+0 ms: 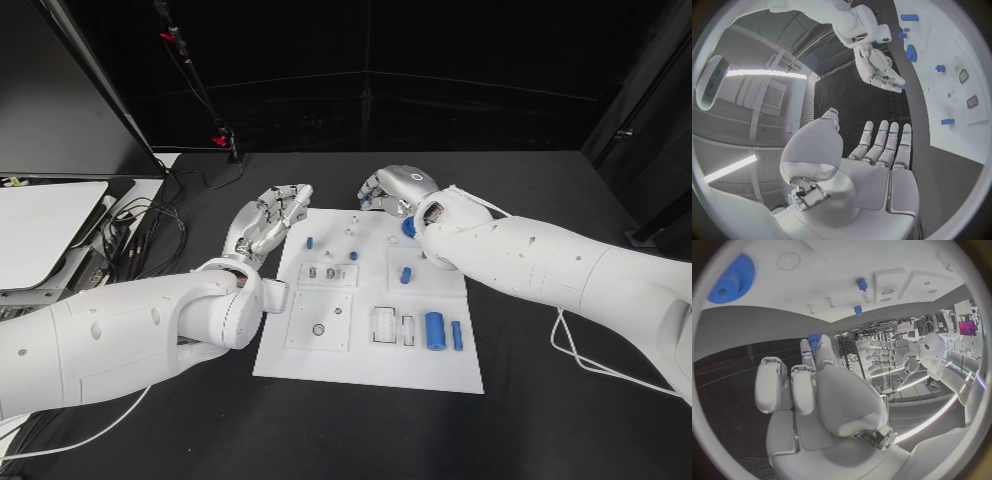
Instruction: Assemble the parts on the task board
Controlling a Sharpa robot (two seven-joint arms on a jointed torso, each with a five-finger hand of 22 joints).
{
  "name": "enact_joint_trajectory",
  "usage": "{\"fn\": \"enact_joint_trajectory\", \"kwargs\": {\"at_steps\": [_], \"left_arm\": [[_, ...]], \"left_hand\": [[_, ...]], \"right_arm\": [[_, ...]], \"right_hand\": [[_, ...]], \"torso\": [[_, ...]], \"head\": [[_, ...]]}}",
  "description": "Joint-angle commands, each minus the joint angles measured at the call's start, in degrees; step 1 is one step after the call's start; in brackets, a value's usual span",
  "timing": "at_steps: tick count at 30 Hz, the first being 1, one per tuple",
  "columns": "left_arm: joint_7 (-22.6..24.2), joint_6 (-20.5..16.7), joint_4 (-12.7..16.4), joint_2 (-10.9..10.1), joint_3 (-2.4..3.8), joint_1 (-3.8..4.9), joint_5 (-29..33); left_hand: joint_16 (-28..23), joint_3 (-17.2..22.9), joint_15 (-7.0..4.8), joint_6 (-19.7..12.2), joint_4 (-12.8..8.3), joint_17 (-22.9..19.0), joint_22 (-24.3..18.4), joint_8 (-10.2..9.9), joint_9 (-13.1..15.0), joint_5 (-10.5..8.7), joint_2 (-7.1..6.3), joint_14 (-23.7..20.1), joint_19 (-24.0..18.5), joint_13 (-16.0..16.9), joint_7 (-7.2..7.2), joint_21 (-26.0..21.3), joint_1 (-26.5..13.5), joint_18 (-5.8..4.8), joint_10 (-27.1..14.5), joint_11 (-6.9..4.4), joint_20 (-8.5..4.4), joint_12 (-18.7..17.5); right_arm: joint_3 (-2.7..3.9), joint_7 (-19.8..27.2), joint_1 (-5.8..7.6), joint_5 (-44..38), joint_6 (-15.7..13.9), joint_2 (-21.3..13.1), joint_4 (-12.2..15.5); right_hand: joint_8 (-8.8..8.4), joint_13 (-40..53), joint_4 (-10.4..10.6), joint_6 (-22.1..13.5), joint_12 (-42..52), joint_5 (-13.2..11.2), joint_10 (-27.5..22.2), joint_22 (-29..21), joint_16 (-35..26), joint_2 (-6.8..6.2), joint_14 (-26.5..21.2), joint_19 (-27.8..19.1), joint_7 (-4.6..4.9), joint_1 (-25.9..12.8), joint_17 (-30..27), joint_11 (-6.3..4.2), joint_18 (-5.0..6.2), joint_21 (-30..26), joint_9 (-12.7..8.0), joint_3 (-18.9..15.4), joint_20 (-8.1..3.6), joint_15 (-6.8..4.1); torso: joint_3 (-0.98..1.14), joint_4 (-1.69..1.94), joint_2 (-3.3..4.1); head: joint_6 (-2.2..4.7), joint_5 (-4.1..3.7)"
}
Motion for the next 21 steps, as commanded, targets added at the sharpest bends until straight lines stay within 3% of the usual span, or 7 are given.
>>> {"fn": "enact_joint_trajectory", "kwargs": {"at_steps": [1,9,21], "left_arm": [[16.9,0.8,-0.2,0.3,0.06,0.05,-0.3],[16.9,1.1,-0.1,0.8,0.06,-0.07,-0.3],[16.9,1.5,0.3,1.3,0.06,-0.12,-0.3]], "left_hand": [[-0.3,-0.4,0.27,-0.1,0.0,0.1,-0.1,-0.4,0.0,0.46,0.65,-0.2,-0.3,0.0,9.12,-0.1,0.1,0.46,0.3,-0.05,0.04,-0.3],[-0.3,-0.4,0.30,-0.1,0.0,0.1,-0.1,-0.4,0.0,0.55,0.76,-0.3,-0.4,0.0,9.13,-0.1,0.2,0.45,0.2,-0.05,0.06,-0.3],[-0.3,-0.5,0.36,-0.2,0.0,0.1,-0.1,-0.4,0.0,0.66,0.90,-0.4,-0.5,0.0,9.13,-0.2,0.4,0.42,0.1,-0.05,0.09,-0.3]], "right_arm": [[0.14,1.8,0.14,0.0,-0.5,0.3,-0.5],[0.23,1.6,0.16,-1.7,1.3,0.6,-1.4],[0.24,0.8,0.15,-4.9,3.6,1.5,-3.2]], "right_hand": [[-0.33,0.0,-0.3,0.2,-0.3,0.2,0.3,0.2,-0.2,0.81,2.2,0.0,0.40,0.7,0.1,0.13,-1.11,0.1,-0.1,-0.2,0.46,0.38],[-0.45,0.0,-0.3,0.3,-0.5,0.2,0.4,0.4,-0.1,1.11,2.3,0.1,0.36,1.0,0.2,0.12,-1.14,0.2,0.0,-0.1,0.52,0.39],[-0.54,0.0,-0.3,0.4,-0.7,0.2,0.4,0.5,-0.1,1.16,2.3,0.2,0.32,1.2,0.3,0.10,-1.16,0.3,0.0,0.0,0.55,0.38]], "torso": [[-0.06,0.69,0.62],[-0.08,1.81,1.62],[-0.16,2.57,2.64]], "head": [[0.53,-0.11],[1.30,-0.55],[1.47,-0.88]]}}
